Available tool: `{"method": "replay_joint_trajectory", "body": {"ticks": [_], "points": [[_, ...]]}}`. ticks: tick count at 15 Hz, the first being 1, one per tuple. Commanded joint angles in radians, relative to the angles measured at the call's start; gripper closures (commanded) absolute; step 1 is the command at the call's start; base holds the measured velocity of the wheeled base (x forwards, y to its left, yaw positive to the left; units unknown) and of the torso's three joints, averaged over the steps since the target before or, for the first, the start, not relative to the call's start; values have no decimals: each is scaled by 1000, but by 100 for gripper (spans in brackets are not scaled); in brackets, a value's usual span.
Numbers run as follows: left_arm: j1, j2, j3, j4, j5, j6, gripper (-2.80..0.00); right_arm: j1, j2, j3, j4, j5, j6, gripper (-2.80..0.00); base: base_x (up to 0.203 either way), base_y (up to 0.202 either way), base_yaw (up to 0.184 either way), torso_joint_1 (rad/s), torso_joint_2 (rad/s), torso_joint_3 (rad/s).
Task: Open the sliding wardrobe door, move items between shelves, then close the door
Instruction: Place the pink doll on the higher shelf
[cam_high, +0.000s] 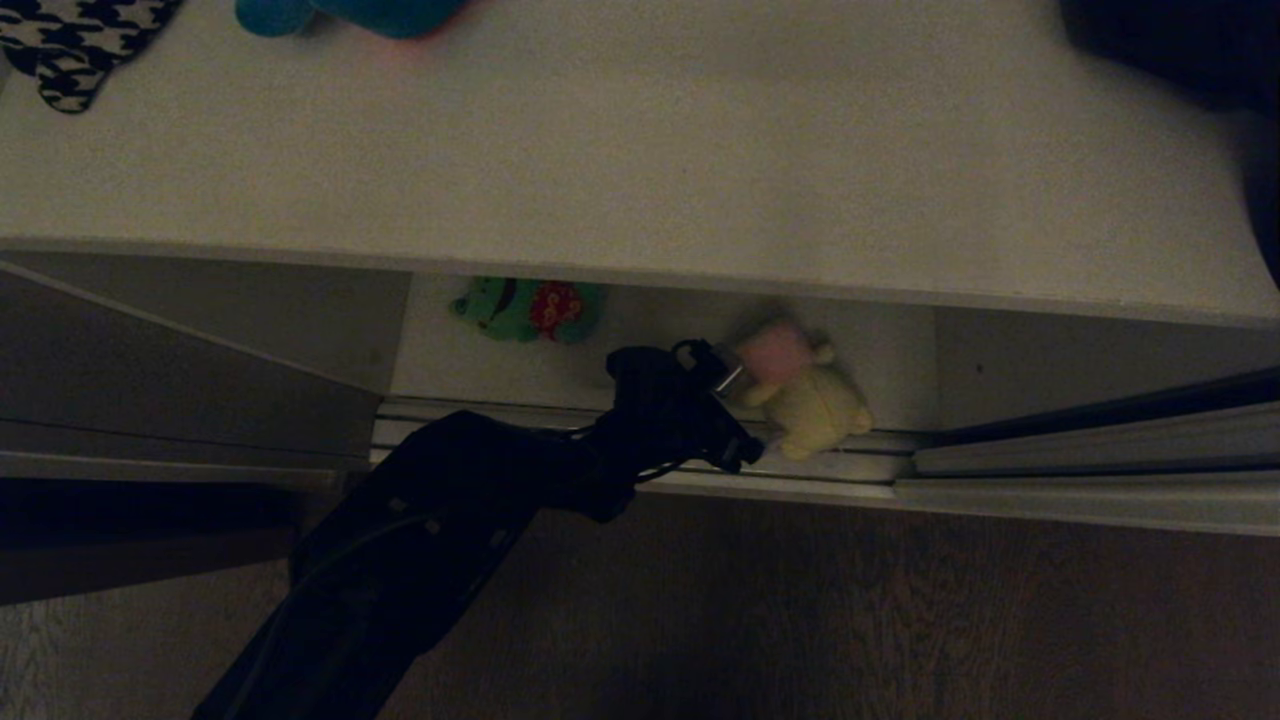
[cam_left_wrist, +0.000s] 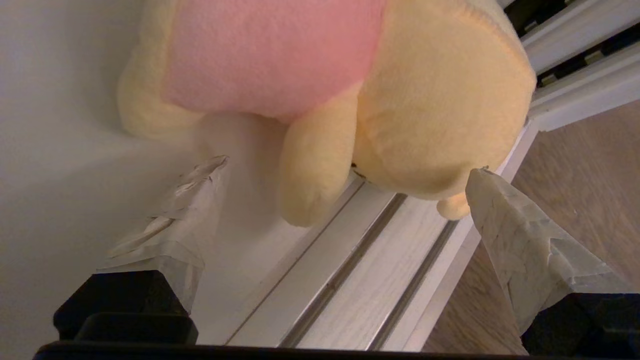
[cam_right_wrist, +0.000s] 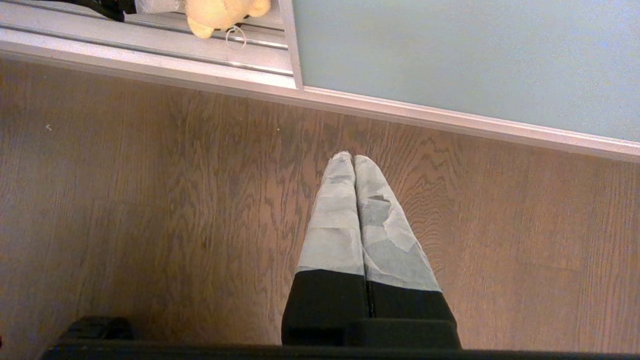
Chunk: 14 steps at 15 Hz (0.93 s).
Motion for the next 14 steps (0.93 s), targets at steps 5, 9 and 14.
{"method": "replay_joint_trajectory", "body": {"ticks": [5, 9, 14], "points": [[-2, 16, 0, -4, -1, 2, -280, 0, 0, 0, -1, 0, 0, 0, 0, 0, 0, 0, 0, 0], [-2, 13, -1, 2, -2, -12, 0, -1, 0, 0, 1, 0, 0, 0, 0, 0, 0, 0, 0, 0], [-2, 12, -1, 2, -2, -18, 0, -1, 0, 0, -1, 0, 0, 0, 0, 0, 0, 0, 0, 0]]}}
